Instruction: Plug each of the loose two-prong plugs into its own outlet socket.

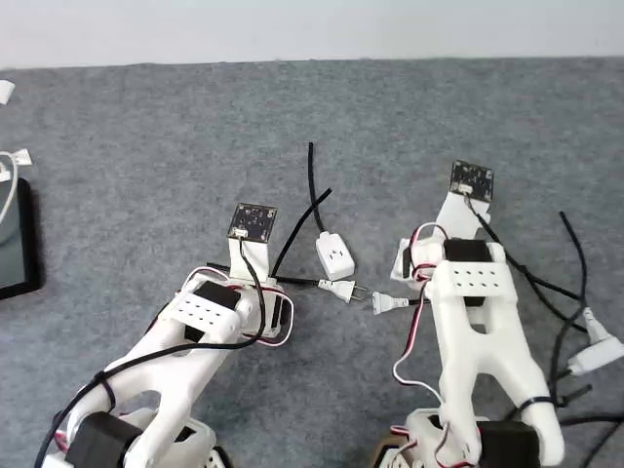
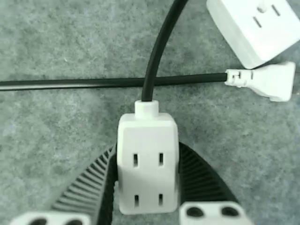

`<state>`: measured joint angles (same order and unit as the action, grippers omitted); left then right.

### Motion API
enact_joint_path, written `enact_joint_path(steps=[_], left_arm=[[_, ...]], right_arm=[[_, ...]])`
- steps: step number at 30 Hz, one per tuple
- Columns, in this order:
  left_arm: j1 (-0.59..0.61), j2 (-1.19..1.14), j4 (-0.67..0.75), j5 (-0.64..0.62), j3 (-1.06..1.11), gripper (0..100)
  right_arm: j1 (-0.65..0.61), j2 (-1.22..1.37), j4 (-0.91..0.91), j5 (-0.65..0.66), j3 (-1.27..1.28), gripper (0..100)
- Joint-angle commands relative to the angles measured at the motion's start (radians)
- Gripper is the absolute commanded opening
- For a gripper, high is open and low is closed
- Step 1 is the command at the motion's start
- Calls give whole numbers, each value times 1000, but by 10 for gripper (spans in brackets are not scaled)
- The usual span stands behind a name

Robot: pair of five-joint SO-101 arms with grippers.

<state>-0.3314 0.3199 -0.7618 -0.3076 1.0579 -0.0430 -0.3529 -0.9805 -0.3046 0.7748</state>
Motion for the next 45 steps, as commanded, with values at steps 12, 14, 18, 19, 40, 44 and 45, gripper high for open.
enact_joint_path(steps=[12, 14, 18, 19, 40, 44, 45], left_arm=[[9, 34, 28, 12, -16, 16], [9, 34, 28, 12, -16, 16], [9, 34, 26, 12, -16, 16], [9, 34, 26, 12, -16, 16], [9, 34, 25, 12, -16, 16], [9, 34, 25, 12, -16, 16], [9, 34, 25, 12, -16, 16]], right_arm=[[5, 308, 4, -184, -104, 243], [7, 315, 7, -187, -123, 219], [5, 317, 5, -187, -155, 181], [5, 317, 5, -189, -158, 175], [5, 453, -33, -190, -262, 146], [5, 453, -36, -190, -262, 7], [5, 453, -38, -190, -261, 31]])
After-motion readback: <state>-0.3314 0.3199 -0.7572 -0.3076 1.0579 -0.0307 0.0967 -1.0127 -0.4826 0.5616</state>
